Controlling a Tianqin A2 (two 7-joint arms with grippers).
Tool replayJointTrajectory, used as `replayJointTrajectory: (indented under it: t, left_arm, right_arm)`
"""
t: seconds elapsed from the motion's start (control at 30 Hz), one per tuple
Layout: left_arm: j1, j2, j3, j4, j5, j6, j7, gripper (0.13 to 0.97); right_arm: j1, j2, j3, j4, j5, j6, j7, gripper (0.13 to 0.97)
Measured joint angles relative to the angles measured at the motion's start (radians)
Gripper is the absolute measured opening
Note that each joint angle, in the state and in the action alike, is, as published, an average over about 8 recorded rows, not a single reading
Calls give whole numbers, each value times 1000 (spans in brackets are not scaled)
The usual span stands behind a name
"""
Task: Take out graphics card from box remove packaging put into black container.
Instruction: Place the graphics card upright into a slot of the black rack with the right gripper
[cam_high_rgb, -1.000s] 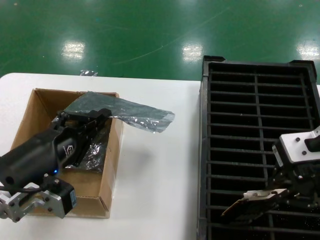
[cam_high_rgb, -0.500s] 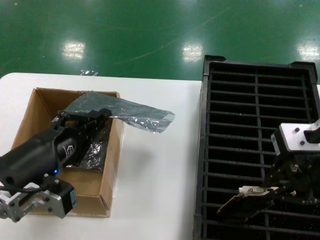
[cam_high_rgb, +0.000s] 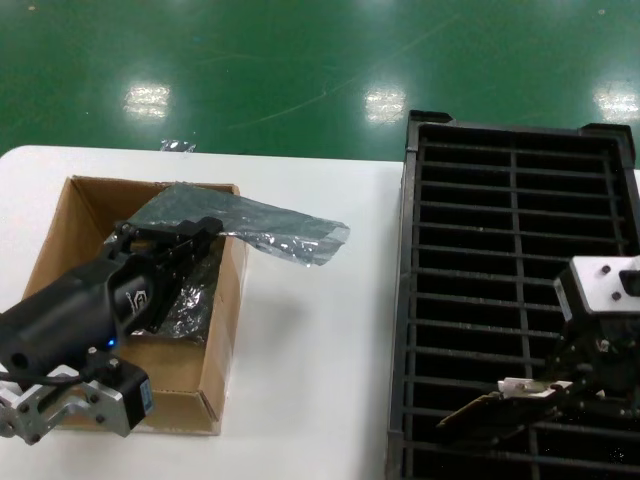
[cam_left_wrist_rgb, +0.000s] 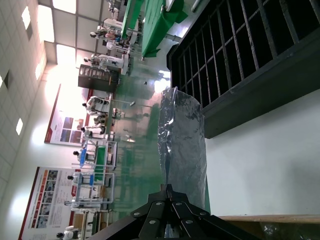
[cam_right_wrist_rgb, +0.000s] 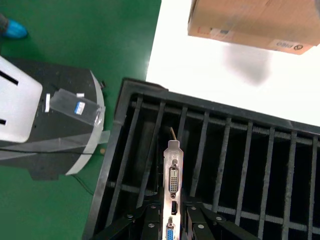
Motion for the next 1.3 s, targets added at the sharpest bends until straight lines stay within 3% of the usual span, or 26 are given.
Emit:
replayJointTrajectory:
  t: [1.3]
  left_arm:
    - [0, 0, 0, 0, 0, 0, 0, 138]
  right_arm:
    - [-40, -60, -14, 35, -99, 0, -19, 187]
